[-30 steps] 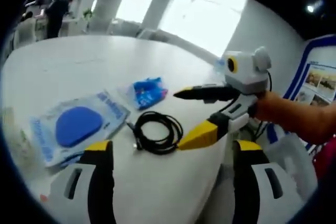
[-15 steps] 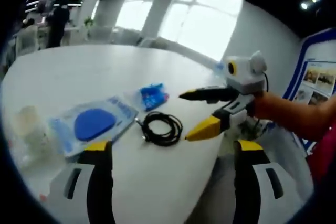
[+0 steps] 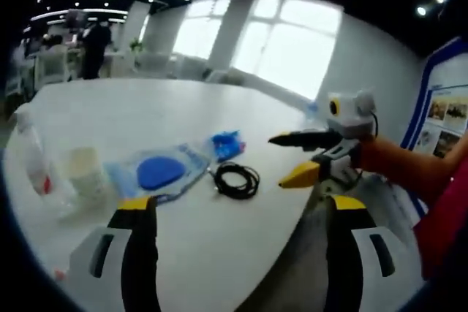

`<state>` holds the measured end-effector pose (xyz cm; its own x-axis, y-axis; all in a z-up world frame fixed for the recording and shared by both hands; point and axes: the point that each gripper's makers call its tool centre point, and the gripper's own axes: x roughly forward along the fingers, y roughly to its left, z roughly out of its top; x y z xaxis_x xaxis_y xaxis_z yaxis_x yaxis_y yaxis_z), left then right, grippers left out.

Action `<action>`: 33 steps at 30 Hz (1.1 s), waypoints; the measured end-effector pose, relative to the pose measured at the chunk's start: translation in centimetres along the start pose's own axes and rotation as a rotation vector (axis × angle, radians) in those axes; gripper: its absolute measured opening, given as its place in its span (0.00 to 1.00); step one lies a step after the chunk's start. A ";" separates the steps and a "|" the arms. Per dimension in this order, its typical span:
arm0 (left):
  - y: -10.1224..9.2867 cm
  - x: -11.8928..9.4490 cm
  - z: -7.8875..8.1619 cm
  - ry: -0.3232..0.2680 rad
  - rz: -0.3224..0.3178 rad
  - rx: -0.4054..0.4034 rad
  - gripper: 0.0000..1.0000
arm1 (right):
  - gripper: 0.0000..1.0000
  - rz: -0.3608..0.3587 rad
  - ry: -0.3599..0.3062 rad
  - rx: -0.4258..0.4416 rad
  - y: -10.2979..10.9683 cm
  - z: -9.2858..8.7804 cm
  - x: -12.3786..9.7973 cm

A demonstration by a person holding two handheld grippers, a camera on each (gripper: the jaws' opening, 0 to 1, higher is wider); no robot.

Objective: Arrange the tabletop items into an orderly group along one side of the table until the central work area is clear of visible clutter.

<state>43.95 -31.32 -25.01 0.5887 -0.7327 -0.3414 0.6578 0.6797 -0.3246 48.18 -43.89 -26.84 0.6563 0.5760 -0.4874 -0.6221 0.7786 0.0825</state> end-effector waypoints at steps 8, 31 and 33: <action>0.6 -4.1 0.6 -0.060 0.094 0.014 0.92 | 0.99 -0.030 -0.038 -0.014 1.1 1.0 -1.9; 5.7 -11.0 1.2 -0.157 0.404 0.094 0.86 | 0.96 -0.172 -0.093 -0.015 -0.4 1.4 -5.3; 6.2 -10.8 1.1 -0.141 0.419 0.118 0.87 | 0.96 -0.179 -0.088 -0.013 -0.7 1.2 -5.2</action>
<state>42.17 -19.28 -22.39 0.8681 -0.3988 -0.2955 0.3939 0.9158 -0.0786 45.72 -47.16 -23.30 0.7913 0.4485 -0.4156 -0.4971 0.8676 -0.0100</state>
